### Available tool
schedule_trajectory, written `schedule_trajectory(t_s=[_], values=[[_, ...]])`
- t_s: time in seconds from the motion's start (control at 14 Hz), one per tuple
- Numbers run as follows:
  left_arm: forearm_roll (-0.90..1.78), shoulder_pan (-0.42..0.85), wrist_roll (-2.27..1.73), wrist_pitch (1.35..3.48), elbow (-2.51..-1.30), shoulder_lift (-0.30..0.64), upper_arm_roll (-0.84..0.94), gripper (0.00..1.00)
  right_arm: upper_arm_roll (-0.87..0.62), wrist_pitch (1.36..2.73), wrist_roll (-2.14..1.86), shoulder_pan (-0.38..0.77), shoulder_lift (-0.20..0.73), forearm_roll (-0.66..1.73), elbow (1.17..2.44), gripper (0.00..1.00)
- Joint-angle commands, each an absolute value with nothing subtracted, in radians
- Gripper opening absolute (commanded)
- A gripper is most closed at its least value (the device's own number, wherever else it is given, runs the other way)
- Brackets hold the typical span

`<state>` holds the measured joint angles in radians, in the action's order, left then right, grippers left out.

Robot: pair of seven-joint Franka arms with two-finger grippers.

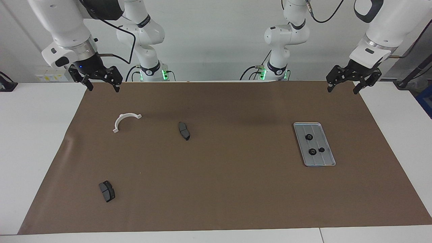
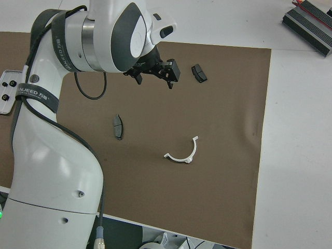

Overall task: Place bearing gear from tray to pile
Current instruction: 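Reach the left gripper down to the black gear in the tray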

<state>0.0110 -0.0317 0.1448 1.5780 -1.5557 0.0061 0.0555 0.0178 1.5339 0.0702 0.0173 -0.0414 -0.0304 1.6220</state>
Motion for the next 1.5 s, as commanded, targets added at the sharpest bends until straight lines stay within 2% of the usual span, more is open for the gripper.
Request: schedule_trajectory(t_s=[0.0, 0.14, 0.5, 0.64, 1.07, 1.42], values=[[0.003, -0.035, 0.132, 1.753, -1.794, -0.099, 0.051, 1.0, 0.015, 1.539, 0.052, 0.012, -0.063, -0.037, 1.643, 1.0], [0.003, -0.031, 0.129, 1.843, -1.867, -0.08, 0.051, 1.0, 0.015, 1.539, 0.052, 0.012, -0.063, -0.037, 1.643, 1.0], [0.003, -0.032, 0.126, 2.05, -1.911, 0.081, 0.051, 1.0, 0.015, 1.537, 0.052, 0.012, -0.063, -0.037, 1.643, 1.0], [0.003, -0.032, 0.124, 2.162, -1.965, 0.113, 0.051, 1.0, 0.015, 1.537, 0.052, 0.012, -0.063, -0.037, 1.643, 1.0], [0.003, -0.032, 0.114, 2.316, -1.962, 0.271, 0.049, 1.0, 0.015, 1.537, 0.052, 0.012, -0.063, -0.037, 1.643, 1.0], [0.003, -0.032, 0.114, 2.35, -1.96, 0.301, 0.049, 0.99, 0.015, 1.539, 0.052, 0.012, -0.063, -0.037, 1.643, 1.0]])
